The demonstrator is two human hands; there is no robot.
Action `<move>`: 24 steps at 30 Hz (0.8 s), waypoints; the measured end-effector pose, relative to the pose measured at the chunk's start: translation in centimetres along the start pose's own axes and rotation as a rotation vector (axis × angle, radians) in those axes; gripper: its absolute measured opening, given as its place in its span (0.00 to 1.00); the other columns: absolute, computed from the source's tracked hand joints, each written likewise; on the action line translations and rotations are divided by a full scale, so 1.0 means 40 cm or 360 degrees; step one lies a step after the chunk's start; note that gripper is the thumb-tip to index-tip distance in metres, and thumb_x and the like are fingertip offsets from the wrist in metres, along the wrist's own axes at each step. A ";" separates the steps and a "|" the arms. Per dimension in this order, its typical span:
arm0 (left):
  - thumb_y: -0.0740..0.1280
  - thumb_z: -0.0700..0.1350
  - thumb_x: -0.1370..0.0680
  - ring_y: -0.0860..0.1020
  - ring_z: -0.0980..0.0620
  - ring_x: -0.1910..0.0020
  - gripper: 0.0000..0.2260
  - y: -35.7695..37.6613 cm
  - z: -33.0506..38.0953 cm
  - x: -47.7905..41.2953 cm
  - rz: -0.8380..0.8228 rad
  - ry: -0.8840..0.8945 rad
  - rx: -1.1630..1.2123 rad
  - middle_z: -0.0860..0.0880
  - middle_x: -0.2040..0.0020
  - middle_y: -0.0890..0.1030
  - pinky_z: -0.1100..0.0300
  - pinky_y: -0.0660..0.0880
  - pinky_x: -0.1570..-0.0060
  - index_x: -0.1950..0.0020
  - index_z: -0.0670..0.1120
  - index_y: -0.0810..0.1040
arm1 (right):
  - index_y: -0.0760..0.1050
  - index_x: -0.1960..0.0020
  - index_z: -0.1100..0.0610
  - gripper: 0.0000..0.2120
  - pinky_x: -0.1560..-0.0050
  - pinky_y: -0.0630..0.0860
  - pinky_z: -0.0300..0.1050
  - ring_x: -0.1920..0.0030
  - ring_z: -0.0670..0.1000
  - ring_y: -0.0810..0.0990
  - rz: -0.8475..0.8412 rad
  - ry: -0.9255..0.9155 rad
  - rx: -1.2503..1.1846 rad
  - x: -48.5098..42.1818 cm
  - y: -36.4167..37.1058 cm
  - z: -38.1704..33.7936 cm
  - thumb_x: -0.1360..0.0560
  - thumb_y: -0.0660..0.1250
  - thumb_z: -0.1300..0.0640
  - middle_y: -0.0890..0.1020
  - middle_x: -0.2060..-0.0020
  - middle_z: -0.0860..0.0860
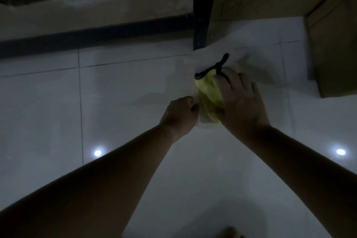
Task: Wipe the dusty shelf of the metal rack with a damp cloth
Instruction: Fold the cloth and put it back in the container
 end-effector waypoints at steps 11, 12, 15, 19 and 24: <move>0.58 0.46 0.16 0.83 0.41 0.48 0.13 0.008 0.016 -0.002 0.0011 0.0015 -0.0007 0.41 0.49 0.85 0.49 0.81 0.47 0.43 0.43 0.81 | 0.69 0.32 0.57 0.24 0.44 0.66 0.54 0.40 0.61 0.70 0.0064 -0.0086 0.0233 -0.001 -0.016 -0.022 0.26 0.57 0.53 0.71 0.36 0.58; 0.58 0.46 0.16 0.83 0.41 0.48 0.13 0.007 0.017 -0.001 0.0020 0.0010 -0.0001 0.41 0.49 0.85 0.48 0.81 0.47 0.45 0.43 0.81 | 0.72 0.35 0.57 0.21 0.45 0.66 0.54 0.42 0.60 0.72 -0.0001 -0.0181 0.0261 0.010 0.000 -0.038 0.27 0.61 0.56 0.73 0.38 0.57; 0.59 0.47 0.18 0.83 0.41 0.51 0.11 0.006 0.017 0.003 0.0037 -0.0020 0.0020 0.42 0.52 0.85 0.50 0.82 0.51 0.56 0.46 0.78 | 0.71 0.35 0.58 0.29 0.49 0.66 0.54 0.47 0.60 0.74 -0.0380 -0.0114 0.0449 0.042 0.094 -0.010 0.35 0.71 0.61 0.76 0.41 0.57; 0.59 0.48 0.17 0.82 0.40 0.48 0.12 0.013 0.010 0.005 0.0002 -0.0051 0.0021 0.41 0.48 0.85 0.50 0.81 0.49 0.45 0.44 0.80 | 0.70 0.34 0.55 0.38 0.53 0.67 0.53 0.51 0.61 0.75 -0.0446 -0.0064 0.0441 0.040 0.120 0.001 0.43 0.76 0.62 0.77 0.45 0.57; 0.63 0.49 0.18 0.83 0.40 0.46 0.12 0.020 0.005 -0.001 -0.0049 -0.0056 0.0041 0.41 0.47 0.85 0.47 0.81 0.45 0.41 0.45 0.81 | 0.71 0.41 0.54 0.36 0.54 0.67 0.50 0.52 0.57 0.76 -0.0337 0.0088 0.0281 0.019 0.124 0.019 0.42 0.78 0.38 0.80 0.51 0.53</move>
Point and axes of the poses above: each hand's wrist, its own x-axis away from the middle knuckle, its own y-axis out of the palm, z = x × y, the point moved 10 cm from there along -x, towards the middle knuckle
